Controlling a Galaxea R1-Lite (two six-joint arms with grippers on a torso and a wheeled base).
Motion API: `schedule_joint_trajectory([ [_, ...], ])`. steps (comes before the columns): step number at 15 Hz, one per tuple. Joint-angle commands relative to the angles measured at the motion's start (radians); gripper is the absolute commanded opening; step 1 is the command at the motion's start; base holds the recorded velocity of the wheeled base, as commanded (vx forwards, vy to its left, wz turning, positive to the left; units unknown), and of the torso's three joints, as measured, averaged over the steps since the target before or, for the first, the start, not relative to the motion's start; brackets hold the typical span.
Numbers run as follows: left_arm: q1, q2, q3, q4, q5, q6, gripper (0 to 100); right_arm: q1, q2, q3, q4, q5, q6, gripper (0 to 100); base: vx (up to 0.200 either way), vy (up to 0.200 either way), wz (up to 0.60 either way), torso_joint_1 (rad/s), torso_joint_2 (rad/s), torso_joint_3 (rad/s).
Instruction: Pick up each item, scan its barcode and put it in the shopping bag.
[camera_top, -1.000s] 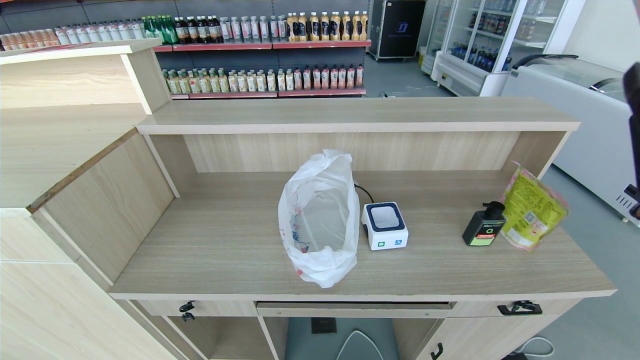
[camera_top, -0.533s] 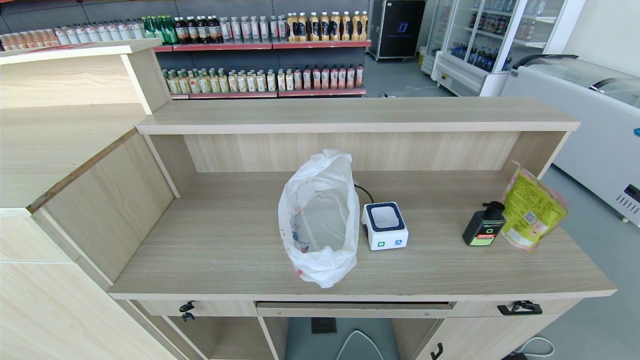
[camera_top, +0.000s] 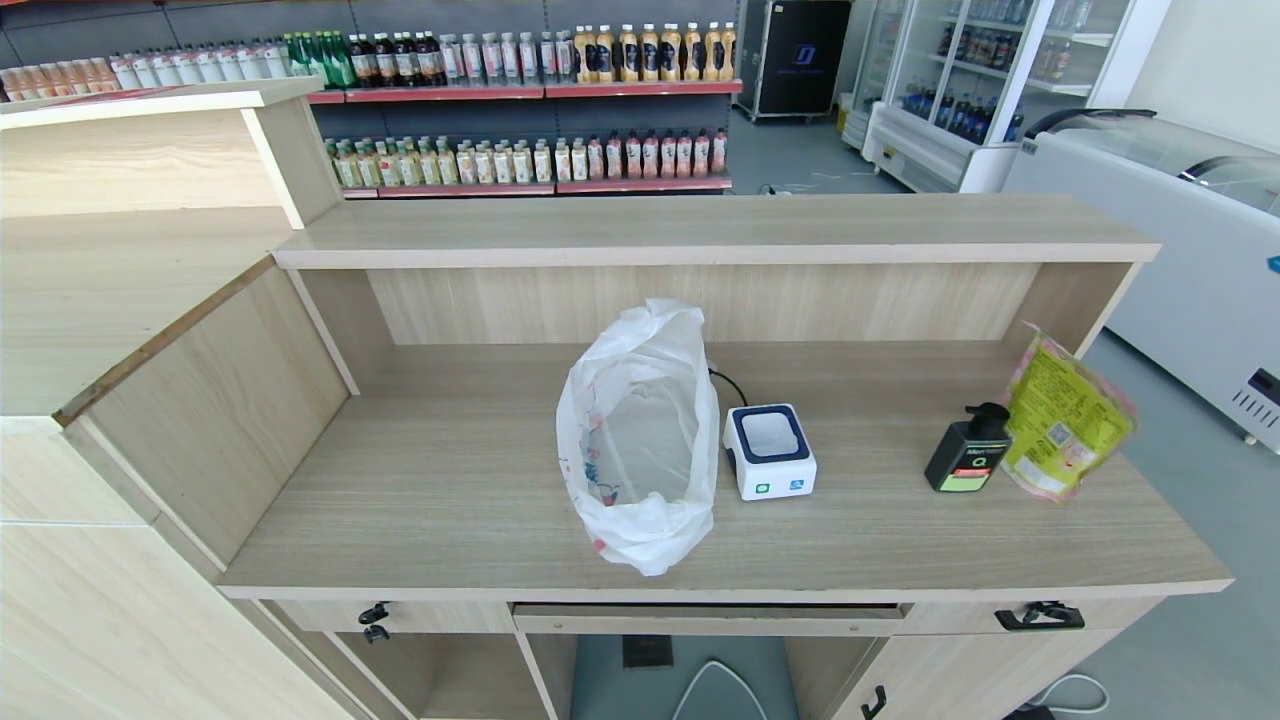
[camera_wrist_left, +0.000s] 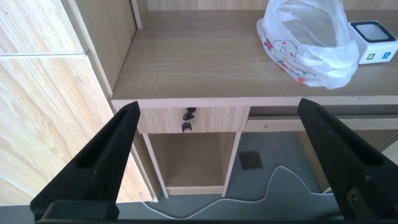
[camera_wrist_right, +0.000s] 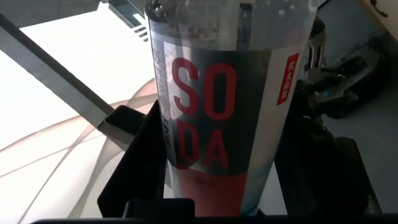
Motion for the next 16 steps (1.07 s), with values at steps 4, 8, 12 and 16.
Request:
schedule_joint_trajectory([
  [4, 0.0, 0.001, 0.0, 0.0, 0.0, 0.0, 100, -0.013, 0.005, -0.008, -0.001, 0.009, -0.008, 0, 0.0, 0.0, 0.0, 0.0, 0.0, 0.0],
  [8, 0.0, 0.001, 0.0, 0.0, 0.0, 0.0, 100, -0.155, -0.004, -0.078, -0.001, 0.051, -0.022, 0, 0.0, 0.0, 0.0, 0.0, 0.0, 0.0],
  [12, 0.0, 0.001, 0.0, 0.0, 0.0, 0.0, 100, -0.473, 0.008, -0.052, -0.001, 0.258, -0.283, 0, 0.0, 0.0, 0.0, 0.0, 0.0, 0.0],
  [16, 0.0, 0.001, 0.0, 0.0, 0.0, 0.0, 100, -0.735, 0.014, -0.101, 0.162, 0.253, -0.326, 0, 0.0, 0.0, 0.0, 0.0, 0.0, 0.0],
])
